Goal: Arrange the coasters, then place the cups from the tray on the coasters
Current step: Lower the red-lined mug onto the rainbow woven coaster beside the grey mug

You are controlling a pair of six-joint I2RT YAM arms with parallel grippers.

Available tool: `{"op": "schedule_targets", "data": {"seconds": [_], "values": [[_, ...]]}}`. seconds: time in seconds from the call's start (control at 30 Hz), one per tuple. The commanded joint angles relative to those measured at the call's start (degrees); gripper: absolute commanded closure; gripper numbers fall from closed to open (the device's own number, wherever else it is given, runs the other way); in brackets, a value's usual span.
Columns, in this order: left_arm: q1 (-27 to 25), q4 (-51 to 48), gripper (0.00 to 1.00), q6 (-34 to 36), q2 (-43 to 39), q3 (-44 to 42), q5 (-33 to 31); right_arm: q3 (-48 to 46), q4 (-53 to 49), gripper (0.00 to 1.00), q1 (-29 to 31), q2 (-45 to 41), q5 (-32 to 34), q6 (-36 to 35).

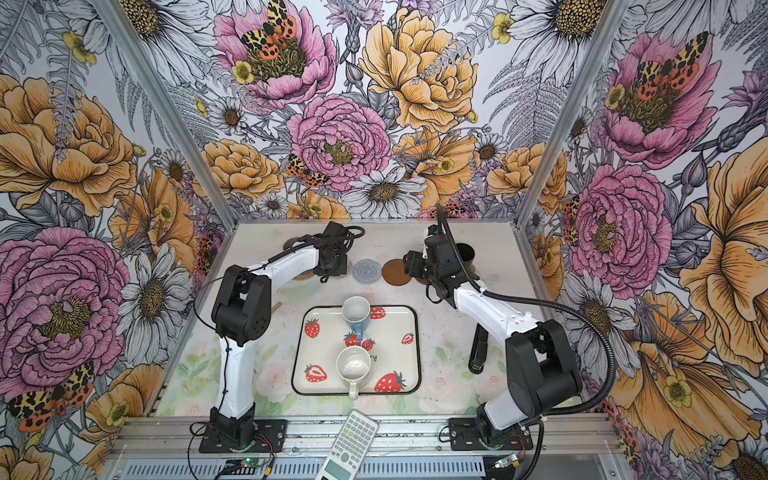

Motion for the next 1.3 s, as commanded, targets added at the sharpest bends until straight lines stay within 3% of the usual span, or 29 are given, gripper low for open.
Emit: {"op": "schedule_targets", "data": {"seconds": [0.0,0.57,1.27], "values": [[0.03,3.43,1.0,-1.22,-0.98,-0.45,-0.03,1.91,0.99,0.4,-0.21,0.75,-0.55,-0.43],[-0.98,5.14,1.0,-1.03,-5.76,-2.76,-3.2,2.61,1.05,0.42,-0.25,1.55,-1.22,-0.43],[-1.02,6.85,1.0,-2.33,-6.64,-6.21,-2.36,2.37,1.02,0.42,-0.24,1.37,-2.06,-0.16]]}}
